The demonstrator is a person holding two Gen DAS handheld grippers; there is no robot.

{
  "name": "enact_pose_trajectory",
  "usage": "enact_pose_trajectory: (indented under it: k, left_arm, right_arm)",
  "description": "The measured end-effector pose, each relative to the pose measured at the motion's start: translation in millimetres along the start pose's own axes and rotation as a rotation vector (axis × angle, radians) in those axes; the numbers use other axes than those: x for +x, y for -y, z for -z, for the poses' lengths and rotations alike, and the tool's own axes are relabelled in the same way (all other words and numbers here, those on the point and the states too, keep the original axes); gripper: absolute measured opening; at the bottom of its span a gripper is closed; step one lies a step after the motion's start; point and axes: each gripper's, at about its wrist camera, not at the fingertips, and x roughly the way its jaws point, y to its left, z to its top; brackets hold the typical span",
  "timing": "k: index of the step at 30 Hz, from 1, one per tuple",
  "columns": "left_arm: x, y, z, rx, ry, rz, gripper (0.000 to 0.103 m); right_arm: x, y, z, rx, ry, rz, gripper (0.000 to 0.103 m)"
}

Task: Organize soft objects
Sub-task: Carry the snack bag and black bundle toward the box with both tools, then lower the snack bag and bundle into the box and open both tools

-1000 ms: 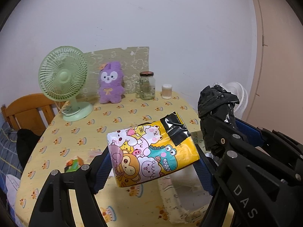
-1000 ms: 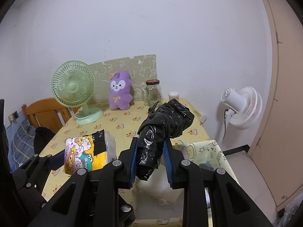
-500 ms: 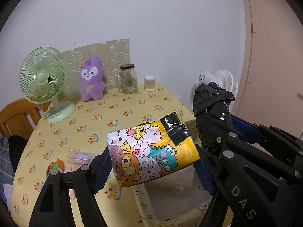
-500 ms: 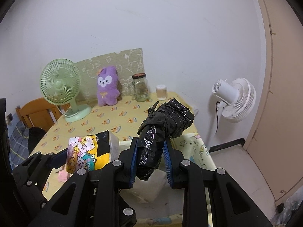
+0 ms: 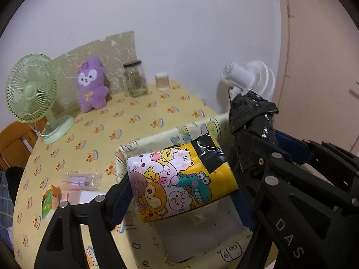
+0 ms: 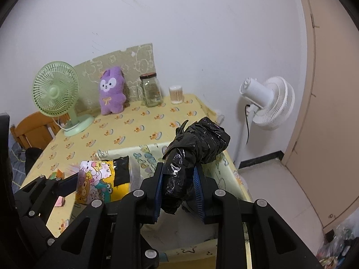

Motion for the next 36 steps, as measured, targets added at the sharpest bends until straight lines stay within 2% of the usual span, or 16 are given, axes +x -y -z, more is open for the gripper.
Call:
enact_pose_trajectory:
  k: [5,9,12,15,17,23,36]
  left_arm:
    - [-1.1,2.1,4.1,0.026,-0.006,-0.013,0.095]
    - [-3.8,0.2,5.1,0.033,-0.003,-0.027,0.095]
    - [-5.1,-1.5,6.6,0.033,-0.004,-0.019,0.098]
    - [-7.1,-2.1,7.3,0.032,-0.004,-0.012,0.099]
    - [-7.6,-2.1,7.1,0.029,-0.003,-0.009,0.099]
    - [-12.9,-2.5,7.6,0.026,0.014,-0.008,0.099]
    - [-41.2,-17.1,10.8,0.000,0.072,-0.017,0.100]
  right_arm:
    - [6.5,2.5,4.8,0.014,-0.042,-0.032,0.028]
    - [9.9,1.0,5.9,0.024,-0.067,-0.075,0.028]
    - [11.2,-2.1,6.4,0.021,-0.082,-0.085,0.034]
    - [10.0,-3.8,7.4,0.026,-0.083,-0.086,0.048]
    - [7.5,-4.7,7.9,0.032,-0.076,-0.074,0.067]
    - [-0.8,-8.2,6.7,0.031,-0.055,-0.046,0.087]
    - [-23.3,-26.7,3.8,0.012,0.000,-0.032,0.091]
